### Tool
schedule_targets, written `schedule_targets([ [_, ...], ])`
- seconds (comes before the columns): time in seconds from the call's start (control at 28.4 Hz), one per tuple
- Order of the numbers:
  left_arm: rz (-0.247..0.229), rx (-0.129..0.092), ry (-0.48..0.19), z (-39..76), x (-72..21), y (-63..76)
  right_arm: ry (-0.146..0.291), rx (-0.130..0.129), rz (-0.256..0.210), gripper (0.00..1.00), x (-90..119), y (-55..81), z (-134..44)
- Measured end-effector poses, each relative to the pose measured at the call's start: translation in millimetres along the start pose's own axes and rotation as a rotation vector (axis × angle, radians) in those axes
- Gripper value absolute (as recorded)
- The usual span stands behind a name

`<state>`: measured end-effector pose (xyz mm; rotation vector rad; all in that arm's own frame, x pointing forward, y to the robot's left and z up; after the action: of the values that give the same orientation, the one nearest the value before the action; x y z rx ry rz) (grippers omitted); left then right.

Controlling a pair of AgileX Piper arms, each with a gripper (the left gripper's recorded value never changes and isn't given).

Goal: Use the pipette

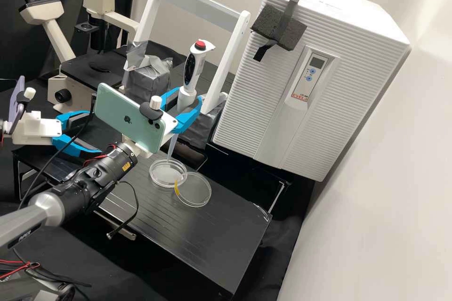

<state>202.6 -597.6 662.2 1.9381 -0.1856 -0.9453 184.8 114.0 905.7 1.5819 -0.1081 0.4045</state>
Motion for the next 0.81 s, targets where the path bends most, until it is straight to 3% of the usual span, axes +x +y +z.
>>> schedule_targets([
  [0.14,-0.001,0.000,-0.002,0.7,0.0,-0.2,0.000,0.001,0.000,0.00,0.0,0.0,0.0],
  [0.32,0.000,0.020,0.000,0.1,0.0,0.0,0.000,0.007,0.000,0.00,0.0,0.0,0.0],
  [0.42,0.017,0.021,0.013,-3.9,-1.3,4.9,0.000,0.009,0.000,0.00,0.0,0.0,0.0],
  [0.56,0.087,0.068,0.060,-13.8,-9.3,25.0,0.014,0.041,-0.019,0.00,8.9,-1.6,-5.4],
  [0.63,0.123,0.081,0.077,-16.5,-13.2,34.7,0.033,0.061,-0.047,0.00,21.5,-5.5,-12.9],
  [0.74,0.172,0.087,0.108,-22.6,-19.1,48.0,0.088,0.049,-0.116,0.00,45.7,-15.4,-31.2],
  [0.81,0.198,0.087,0.117,-24.5,-21.0,55.2,0.114,0.025,-0.188,0.00,59.7,-25.7,-42.1],
])
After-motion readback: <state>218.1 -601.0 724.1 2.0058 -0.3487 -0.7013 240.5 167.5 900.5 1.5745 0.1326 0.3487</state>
